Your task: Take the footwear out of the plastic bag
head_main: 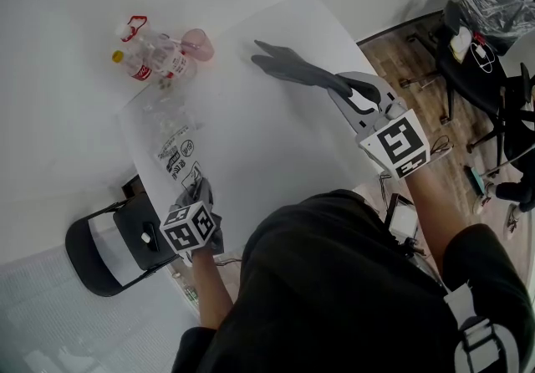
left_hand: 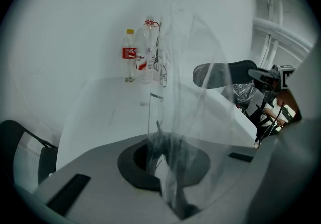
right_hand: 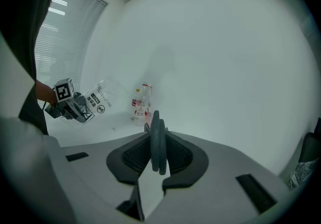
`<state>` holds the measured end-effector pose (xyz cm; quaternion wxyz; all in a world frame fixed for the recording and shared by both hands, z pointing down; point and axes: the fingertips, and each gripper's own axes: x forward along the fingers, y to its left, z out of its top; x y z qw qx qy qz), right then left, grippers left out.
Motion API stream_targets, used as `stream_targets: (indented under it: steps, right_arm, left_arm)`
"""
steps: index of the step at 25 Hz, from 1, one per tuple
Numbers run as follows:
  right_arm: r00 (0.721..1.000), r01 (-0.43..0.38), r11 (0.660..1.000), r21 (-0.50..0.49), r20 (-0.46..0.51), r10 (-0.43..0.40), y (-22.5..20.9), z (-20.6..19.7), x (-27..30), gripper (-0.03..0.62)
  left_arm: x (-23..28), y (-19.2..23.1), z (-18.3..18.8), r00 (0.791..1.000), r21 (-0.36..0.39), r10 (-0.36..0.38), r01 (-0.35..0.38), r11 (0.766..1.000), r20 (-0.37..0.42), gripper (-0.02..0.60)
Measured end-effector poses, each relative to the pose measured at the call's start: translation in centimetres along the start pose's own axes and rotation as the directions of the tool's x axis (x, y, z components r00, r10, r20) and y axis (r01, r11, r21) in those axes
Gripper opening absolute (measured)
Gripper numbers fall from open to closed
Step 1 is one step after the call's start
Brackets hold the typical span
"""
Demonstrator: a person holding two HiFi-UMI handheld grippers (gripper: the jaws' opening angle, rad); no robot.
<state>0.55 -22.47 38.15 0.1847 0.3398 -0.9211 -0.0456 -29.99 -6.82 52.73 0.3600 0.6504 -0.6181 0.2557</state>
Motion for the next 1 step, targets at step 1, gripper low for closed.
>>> stream_targets:
  steps: [1]
  right_arm:
    - [1.0, -0.001, 1.0, -0.001, 0.0, 0.001, -0.01, -0.02, 0.01, 0.075]
  left_arm:
    - [0.01, 0.04, 0.02, 1.0, 0.001, 0.0, 0.0, 1.0, 0.0, 0.023]
